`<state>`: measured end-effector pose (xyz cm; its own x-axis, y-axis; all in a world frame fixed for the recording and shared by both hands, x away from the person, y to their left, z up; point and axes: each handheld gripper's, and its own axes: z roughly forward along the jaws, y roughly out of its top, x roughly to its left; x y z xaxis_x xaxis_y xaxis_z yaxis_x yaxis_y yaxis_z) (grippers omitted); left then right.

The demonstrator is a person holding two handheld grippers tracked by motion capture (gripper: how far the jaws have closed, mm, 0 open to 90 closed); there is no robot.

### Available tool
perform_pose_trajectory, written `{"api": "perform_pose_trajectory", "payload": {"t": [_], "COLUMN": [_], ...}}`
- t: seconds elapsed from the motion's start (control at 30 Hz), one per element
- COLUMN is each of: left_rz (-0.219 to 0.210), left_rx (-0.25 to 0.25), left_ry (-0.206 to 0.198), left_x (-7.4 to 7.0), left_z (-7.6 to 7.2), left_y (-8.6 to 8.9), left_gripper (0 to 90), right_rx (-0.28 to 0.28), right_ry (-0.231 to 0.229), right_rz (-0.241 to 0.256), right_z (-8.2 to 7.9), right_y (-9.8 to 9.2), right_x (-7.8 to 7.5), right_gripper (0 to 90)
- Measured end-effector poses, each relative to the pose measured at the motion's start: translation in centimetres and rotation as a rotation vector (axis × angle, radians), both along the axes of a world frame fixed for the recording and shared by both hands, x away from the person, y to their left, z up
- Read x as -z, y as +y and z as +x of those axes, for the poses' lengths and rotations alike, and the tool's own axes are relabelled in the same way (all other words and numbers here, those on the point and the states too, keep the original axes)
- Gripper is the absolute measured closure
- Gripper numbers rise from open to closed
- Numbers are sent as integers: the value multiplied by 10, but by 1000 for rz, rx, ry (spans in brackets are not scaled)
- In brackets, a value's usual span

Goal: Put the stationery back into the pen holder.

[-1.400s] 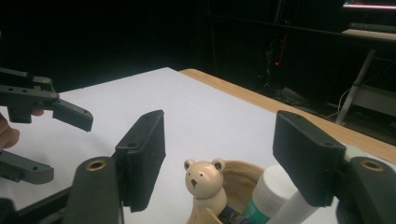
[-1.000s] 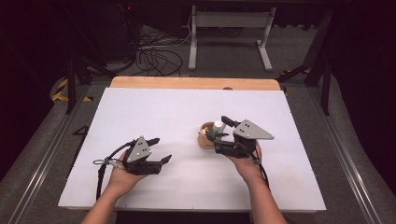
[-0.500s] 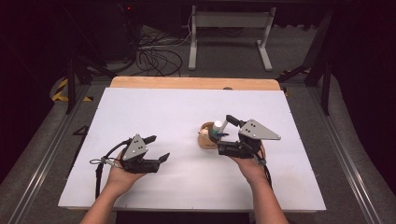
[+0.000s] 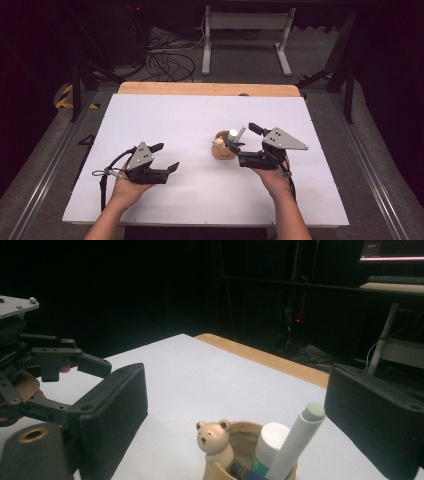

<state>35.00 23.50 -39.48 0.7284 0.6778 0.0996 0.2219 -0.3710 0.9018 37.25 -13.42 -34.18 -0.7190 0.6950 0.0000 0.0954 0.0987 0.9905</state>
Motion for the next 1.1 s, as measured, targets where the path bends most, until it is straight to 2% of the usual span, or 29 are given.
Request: {"api": "perform_pose_trajectory", "payload": {"t": [0.57,1.1], "left_rz": [-41,-81], "left_rx": [-14,-33], "left_ry": [-5,-8], "left_x": [-5,-9], "left_z": [-2,-5], "left_y": [8,16], "left_gripper": [165,154], "right_rx": [23,35], "right_ry": [56,110], "right_rz": [-8,-27], "right_z": [1,3], "right_y": [-18,-32], "right_x": [10,26], "right_gripper": [67,26]}}
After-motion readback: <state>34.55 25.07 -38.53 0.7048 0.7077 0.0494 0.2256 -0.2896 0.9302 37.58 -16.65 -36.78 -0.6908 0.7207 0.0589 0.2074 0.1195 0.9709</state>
